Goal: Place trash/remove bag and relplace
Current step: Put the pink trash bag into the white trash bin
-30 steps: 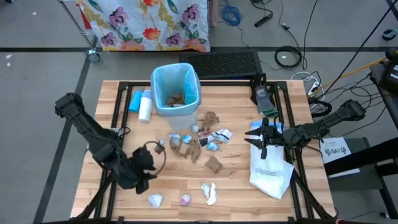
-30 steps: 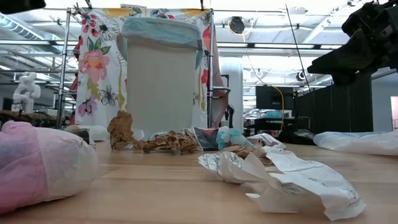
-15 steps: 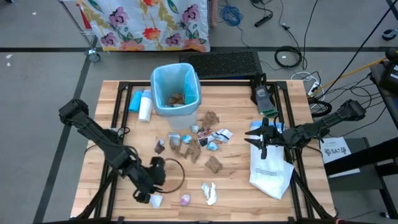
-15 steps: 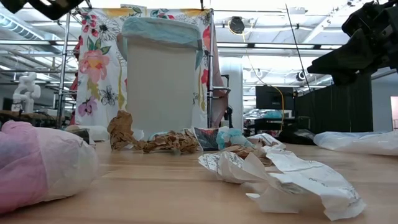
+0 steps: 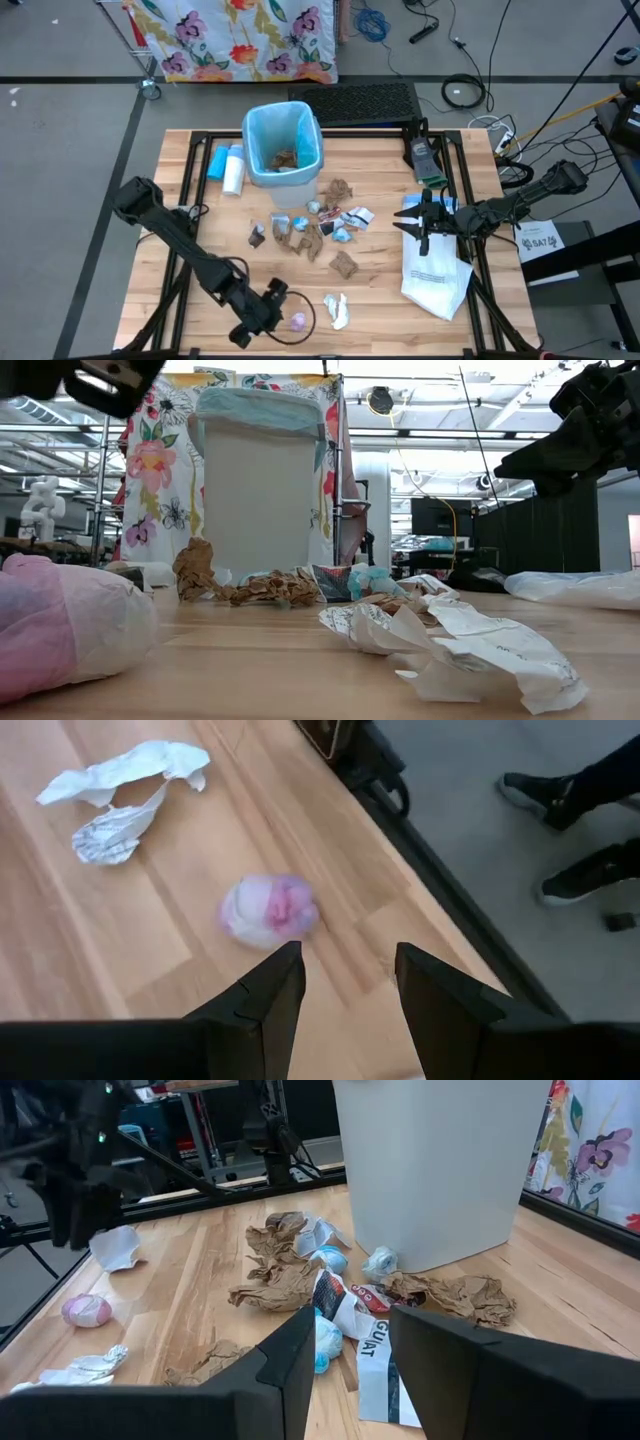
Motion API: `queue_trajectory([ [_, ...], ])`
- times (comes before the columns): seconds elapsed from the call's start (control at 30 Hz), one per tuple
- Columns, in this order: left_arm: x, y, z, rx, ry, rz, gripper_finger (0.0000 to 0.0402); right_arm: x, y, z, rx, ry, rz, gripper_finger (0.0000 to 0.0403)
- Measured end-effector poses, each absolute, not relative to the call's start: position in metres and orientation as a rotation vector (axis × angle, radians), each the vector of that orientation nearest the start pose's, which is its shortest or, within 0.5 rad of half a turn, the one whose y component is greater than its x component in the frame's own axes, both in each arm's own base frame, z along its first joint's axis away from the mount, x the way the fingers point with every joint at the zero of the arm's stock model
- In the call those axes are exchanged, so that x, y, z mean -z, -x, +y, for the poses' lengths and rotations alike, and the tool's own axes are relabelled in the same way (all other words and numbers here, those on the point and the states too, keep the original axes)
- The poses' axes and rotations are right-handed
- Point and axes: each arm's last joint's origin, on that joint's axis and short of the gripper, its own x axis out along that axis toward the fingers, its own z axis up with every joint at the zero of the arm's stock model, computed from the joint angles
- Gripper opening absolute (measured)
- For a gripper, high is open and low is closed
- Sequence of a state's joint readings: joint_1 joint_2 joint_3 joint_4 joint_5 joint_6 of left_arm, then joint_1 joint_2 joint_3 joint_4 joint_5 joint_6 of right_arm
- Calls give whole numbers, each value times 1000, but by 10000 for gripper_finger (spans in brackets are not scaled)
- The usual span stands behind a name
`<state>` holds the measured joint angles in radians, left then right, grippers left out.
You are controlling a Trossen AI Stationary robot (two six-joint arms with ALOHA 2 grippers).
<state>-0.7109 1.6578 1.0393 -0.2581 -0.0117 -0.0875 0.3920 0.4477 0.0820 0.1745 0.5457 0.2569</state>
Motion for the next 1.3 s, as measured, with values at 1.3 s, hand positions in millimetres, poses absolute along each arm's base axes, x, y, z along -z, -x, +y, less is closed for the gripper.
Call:
queue_trajectory([
  [1.3,-229,-319,-206,447,-327,801,5,-169,-119,33,174,-169,150,123],
])
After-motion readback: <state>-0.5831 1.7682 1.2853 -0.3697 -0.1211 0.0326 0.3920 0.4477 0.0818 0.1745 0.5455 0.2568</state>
